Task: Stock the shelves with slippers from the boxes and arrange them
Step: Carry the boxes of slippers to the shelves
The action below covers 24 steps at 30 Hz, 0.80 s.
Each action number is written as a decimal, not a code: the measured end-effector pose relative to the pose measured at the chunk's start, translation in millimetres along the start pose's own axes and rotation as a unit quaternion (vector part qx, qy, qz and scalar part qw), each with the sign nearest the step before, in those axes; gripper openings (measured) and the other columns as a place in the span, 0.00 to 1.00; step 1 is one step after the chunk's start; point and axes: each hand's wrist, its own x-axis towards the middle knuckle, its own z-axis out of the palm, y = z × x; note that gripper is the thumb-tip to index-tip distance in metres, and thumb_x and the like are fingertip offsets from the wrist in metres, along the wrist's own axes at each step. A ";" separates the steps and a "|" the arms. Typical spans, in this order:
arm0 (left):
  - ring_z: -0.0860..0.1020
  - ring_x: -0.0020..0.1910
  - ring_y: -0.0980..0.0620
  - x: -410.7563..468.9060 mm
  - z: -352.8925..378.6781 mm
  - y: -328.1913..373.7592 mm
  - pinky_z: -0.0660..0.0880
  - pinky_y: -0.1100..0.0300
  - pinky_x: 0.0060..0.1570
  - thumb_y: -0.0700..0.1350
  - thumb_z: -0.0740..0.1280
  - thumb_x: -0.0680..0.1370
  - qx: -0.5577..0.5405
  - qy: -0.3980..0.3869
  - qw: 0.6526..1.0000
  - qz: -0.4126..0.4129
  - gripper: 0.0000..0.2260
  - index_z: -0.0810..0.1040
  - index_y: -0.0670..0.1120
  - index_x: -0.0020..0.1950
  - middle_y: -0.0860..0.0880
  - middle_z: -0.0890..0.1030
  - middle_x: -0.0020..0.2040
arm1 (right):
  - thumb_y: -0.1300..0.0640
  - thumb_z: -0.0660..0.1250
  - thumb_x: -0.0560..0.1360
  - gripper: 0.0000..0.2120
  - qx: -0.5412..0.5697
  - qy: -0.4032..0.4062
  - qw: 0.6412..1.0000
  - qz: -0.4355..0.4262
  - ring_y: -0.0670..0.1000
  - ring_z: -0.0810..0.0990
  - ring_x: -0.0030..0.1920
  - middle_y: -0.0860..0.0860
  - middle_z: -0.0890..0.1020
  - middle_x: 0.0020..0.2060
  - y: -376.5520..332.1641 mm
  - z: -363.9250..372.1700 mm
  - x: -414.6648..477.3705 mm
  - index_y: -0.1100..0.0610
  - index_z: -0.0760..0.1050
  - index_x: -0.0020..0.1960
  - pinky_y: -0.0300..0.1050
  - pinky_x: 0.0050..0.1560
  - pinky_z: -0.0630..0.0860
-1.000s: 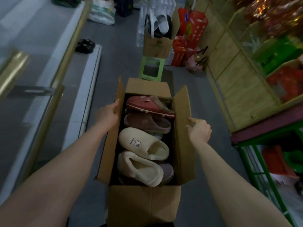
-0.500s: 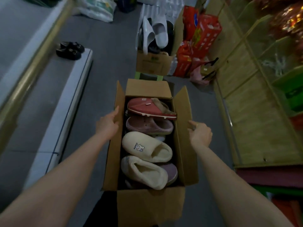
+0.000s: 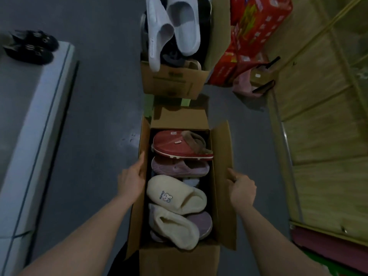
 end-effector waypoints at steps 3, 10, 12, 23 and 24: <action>0.80 0.42 0.44 28.1 37.6 -9.0 0.75 0.57 0.42 0.34 0.61 0.77 0.000 0.009 1.000 0.000 0.36 0.49 0.57 0.77 0.41 0.82 0.56 | 0.61 0.65 0.78 0.19 -0.016 -0.015 1.000 0.001 0.55 0.83 0.52 0.52 0.84 0.55 11.4 33.5 39.1 0.46 0.77 0.67 0.45 0.54 0.78; 0.74 0.39 0.54 85.5 102.9 -10.4 0.67 0.65 0.39 0.36 0.61 0.79 -0.018 -0.003 1.000 -0.016 0.33 0.51 0.55 0.78 0.45 0.80 0.60 | 0.61 0.67 0.77 0.20 -0.054 -0.018 0.998 -0.020 0.58 0.83 0.51 0.55 0.85 0.54 29.3 82.3 120.4 0.45 0.77 0.67 0.47 0.53 0.79; 0.75 0.39 0.53 101.1 119.2 -12.6 0.68 0.64 0.39 0.36 0.62 0.80 -0.024 -0.006 1.000 -0.016 0.33 0.51 0.56 0.78 0.44 0.81 0.58 | 0.61 0.67 0.77 0.20 -0.062 -0.020 0.997 -0.027 0.58 0.83 0.50 0.55 0.85 0.53 33.3 93.6 139.7 0.45 0.77 0.67 0.48 0.53 0.80; 0.76 0.58 0.38 148.8 205.4 -56.7 0.73 0.49 0.63 0.33 0.59 0.79 -0.006 -0.102 0.992 -0.077 0.37 0.42 0.58 0.77 0.36 0.72 0.67 | 0.61 0.59 0.82 0.17 -0.074 -0.069 0.994 -0.030 0.54 0.81 0.46 0.56 0.84 0.53 57.7 169.9 182.0 0.51 0.77 0.66 0.45 0.48 0.79; 0.76 0.58 0.39 147.0 207.6 -61.7 0.72 0.49 0.63 0.33 0.60 0.80 0.012 -0.110 0.990 -0.083 0.37 0.40 0.58 0.76 0.36 0.72 0.67 | 0.61 0.58 0.82 0.15 -0.061 -0.078 0.995 -0.021 0.54 0.81 0.46 0.57 0.83 0.53 60.0 174.7 178.6 0.54 0.79 0.64 0.45 0.49 0.78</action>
